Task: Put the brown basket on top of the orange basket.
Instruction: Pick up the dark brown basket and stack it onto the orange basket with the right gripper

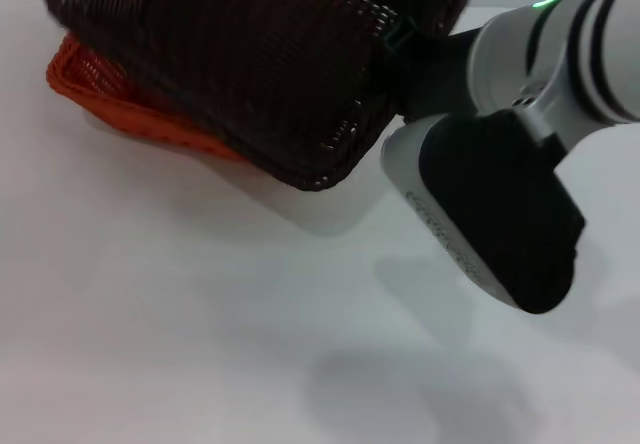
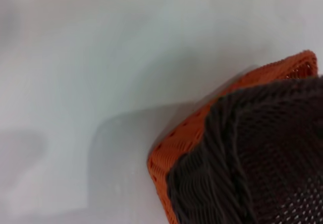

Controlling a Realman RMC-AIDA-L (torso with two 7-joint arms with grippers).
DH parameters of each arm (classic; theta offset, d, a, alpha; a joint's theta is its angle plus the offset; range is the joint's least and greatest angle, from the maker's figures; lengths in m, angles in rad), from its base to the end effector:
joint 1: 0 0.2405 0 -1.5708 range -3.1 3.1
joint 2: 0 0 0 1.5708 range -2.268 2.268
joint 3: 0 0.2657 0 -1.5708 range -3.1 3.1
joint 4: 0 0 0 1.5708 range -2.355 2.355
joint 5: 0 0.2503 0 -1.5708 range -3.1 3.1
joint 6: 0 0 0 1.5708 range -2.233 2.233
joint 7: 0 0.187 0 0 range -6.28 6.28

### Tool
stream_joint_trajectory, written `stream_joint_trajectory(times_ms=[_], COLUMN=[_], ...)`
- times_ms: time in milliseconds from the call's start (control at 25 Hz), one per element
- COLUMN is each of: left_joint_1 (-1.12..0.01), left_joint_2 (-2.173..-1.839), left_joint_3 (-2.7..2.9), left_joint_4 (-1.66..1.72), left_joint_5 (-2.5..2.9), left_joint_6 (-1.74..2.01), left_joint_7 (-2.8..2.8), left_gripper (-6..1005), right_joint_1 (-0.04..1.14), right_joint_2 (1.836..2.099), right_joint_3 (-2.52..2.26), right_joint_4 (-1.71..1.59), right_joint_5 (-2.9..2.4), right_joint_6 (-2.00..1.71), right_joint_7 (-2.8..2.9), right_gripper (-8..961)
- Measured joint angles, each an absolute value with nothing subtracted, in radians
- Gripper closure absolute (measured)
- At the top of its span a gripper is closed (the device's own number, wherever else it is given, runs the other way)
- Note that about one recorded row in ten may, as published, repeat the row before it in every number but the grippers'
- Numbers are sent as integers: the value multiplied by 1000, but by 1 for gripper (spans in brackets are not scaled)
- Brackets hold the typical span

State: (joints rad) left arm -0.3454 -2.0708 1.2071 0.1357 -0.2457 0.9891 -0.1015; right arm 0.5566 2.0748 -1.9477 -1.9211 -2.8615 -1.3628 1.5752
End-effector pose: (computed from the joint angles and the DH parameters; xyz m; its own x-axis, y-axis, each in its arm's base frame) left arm -0.4811 0.3553 0.0482 0.6718 0.0567 0.7386 0.6620 0.4014 -0.6330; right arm 0.0242 0.3564 -0.0678 0.3157 0.7127 0.6264 0.9226 -0.3848 -0.0272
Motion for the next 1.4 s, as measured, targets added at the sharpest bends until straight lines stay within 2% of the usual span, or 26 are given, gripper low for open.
stream_joint_trajectory(times_ms=[520, 800, 1080, 1320, 1400], left_joint_1=[-353, -363, -373, -383, -390], left_joint_2=[-2070, -2069, -2066, -2066, -2066], left_joint_3=[1223, 1235, 1258, 1271, 1271], left_joint_4=[123, 128, 132, 132, 132], left_joint_5=[-244, -244, -244, -244, -244], left_joint_6=[953, 928, 910, 881, 862], left_joint_7=[-103, -101, -100, -97, -92], left_gripper=[227, 227, 226, 226, 226], right_joint_1=[551, 554, 501, 464, 445], right_joint_2=[2077, 2074, 2066, 2070, 2072], right_joint_3=[-1973, -1999, -2028, -2025, -2032], right_joint_4=[-1724, -1670, -1680, -1734, -1773], right_joint_5=[-2916, -2918, -2921, -2921, -2921], right_joint_6=[-1010, -981, -913, -910, -942], right_joint_7=[1482, 1517, 1587, 1630, 1646], right_gripper=[739, 728, 718, 709, 578])
